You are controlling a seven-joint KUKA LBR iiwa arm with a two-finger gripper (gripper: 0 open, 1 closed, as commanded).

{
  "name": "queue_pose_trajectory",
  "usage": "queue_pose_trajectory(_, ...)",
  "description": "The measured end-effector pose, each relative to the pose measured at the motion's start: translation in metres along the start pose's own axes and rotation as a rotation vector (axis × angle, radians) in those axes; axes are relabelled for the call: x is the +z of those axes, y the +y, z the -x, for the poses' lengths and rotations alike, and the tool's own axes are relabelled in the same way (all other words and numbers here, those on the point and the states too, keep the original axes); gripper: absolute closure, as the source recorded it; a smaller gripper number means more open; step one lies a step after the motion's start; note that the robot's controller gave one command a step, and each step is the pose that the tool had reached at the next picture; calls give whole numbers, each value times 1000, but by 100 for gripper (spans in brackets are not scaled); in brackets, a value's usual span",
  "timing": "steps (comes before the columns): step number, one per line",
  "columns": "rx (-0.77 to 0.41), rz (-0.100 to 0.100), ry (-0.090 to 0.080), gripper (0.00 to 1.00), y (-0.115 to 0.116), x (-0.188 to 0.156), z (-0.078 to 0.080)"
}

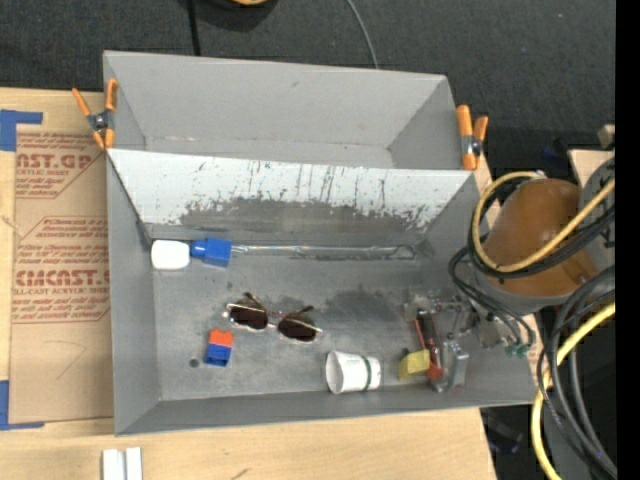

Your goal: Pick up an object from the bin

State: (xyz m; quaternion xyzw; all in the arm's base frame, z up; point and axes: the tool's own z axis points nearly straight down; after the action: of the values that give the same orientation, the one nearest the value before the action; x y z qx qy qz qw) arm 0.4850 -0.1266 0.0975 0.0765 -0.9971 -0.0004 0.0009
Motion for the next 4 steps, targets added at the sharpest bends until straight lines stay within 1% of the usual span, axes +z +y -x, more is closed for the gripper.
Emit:
queue_pose_trajectory(1,-284,-2,-7,0,-6,12,7)
queue_pose_trajectory(2,150,5,0,100,-20,23,8)
queue_pose_trajectory(3,236,5,0,100,-21,24,8)
queue_pose_trajectory(4,257,6,1,100,-21,21,8)
